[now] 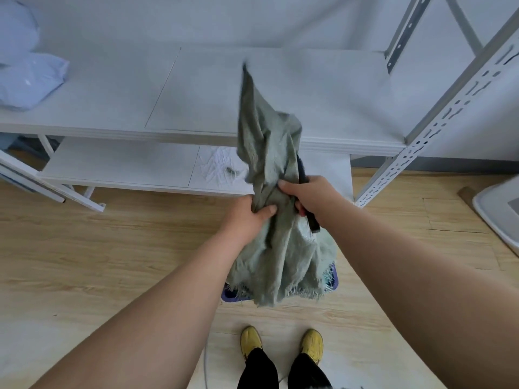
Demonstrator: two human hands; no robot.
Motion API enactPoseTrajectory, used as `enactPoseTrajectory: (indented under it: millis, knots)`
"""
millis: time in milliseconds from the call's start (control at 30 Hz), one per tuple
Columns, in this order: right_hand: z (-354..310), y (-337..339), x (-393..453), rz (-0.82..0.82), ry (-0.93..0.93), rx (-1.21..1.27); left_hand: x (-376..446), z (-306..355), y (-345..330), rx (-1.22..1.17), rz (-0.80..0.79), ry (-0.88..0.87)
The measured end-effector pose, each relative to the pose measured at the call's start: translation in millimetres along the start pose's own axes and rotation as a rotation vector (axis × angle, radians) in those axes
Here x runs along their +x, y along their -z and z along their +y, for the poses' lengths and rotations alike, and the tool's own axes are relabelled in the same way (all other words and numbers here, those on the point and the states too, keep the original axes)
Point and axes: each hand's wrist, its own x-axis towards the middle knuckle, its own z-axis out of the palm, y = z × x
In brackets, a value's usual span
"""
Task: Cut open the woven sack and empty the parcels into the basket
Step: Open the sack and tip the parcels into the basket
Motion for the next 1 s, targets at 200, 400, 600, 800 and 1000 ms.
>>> enactPoseTrajectory:
  millis: [200,400,600,800,1000]
  knots:
    - [-10,7,6,-0.031,0.076,0.171,-4,3,4,-0.155,0.132,-0.089]
    - [-18,10,4,-0.198,-0.101,0.145,-16,-16,-8,0.026,-0.028,-0.157]
    - [-18,-1,2,-0.29,-0.225,0.325,-11,-19,-17,-0.117,0.079,-0.082]
    - [2,10,4,-0.086,0.061,0.06,6,-7,-2,-0.217,0.243,0.041]
    - [25,-5,-3,-0.156,0.143,-0.046,12,22,2,-0.387,0.261,0.16]
